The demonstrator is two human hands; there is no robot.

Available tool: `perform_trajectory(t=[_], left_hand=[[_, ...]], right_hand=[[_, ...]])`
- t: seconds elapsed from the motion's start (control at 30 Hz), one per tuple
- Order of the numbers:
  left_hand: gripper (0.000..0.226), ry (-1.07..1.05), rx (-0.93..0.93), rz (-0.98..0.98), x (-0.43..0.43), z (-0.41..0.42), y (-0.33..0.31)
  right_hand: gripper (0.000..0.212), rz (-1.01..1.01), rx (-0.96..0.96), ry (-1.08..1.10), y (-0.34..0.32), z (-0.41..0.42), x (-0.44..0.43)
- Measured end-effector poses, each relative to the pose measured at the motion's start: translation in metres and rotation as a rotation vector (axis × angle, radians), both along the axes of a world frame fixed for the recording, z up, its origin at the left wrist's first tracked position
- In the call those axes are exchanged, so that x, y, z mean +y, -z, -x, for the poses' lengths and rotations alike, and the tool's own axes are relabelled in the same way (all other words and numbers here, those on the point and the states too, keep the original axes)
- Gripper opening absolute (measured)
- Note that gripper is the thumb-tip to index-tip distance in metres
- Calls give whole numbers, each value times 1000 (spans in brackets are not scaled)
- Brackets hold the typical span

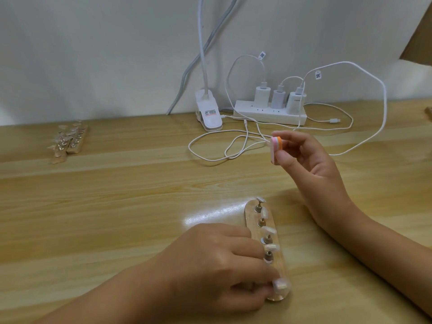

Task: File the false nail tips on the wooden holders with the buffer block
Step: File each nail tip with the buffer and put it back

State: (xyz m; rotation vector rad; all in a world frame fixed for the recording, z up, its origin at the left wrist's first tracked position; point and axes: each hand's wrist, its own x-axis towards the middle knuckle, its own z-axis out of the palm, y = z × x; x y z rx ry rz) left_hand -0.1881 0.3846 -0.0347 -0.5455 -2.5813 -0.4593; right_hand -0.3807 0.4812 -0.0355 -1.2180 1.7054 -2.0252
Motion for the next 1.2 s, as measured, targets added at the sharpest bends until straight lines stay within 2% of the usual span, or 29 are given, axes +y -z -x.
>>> perform_trajectory(t=[0.07, 0.13, 0.17, 0.23, 0.37, 0.53, 0.6, 0.73, 0.97, 1.13, 1.2], left_hand=[[9, 0, -98, -234, -1, -2, -4], [14, 1, -234, -631, -6, -2, -9], [13, -16, -268, -803, -9, 0, -9], [7, -130, -284, -1022, -17, 7, -6], [10, -336, -300, -1176, -25, 19, 1], [22, -355, -267, -1261, -25, 21, 2], [22, -344, -239, -1330, -26, 21, 0], [13, -330, -217, -1388, -27, 22, -2], [13, -331, -236, -1286, -27, 21, 2], [8, -342, -250, -1285, -25, 22, 1], [19, -344, -254, -1298, -26, 23, 3]], right_hand=[[25, 4, -117, -53, -1, 2, -1], [28, 16, -284, -131, -3, 5, -1], [30, 29, -372, -165, -4, 6, -2], [31, 61, -528, -218, -6, 9, -1], [33, 105, -709, -293, -11, 12, -1], [33, 120, -777, -373, -13, 12, 0], [33, 89, -668, -339, -11, 8, 0], [28, -41, -106, -89, -1, -9, -1], [23, -15, 588, -93, 3, -27, 2], [27, -36, 808, -76, 4, -25, 4], [27, -48, 795, -80, 6, -24, 3]])
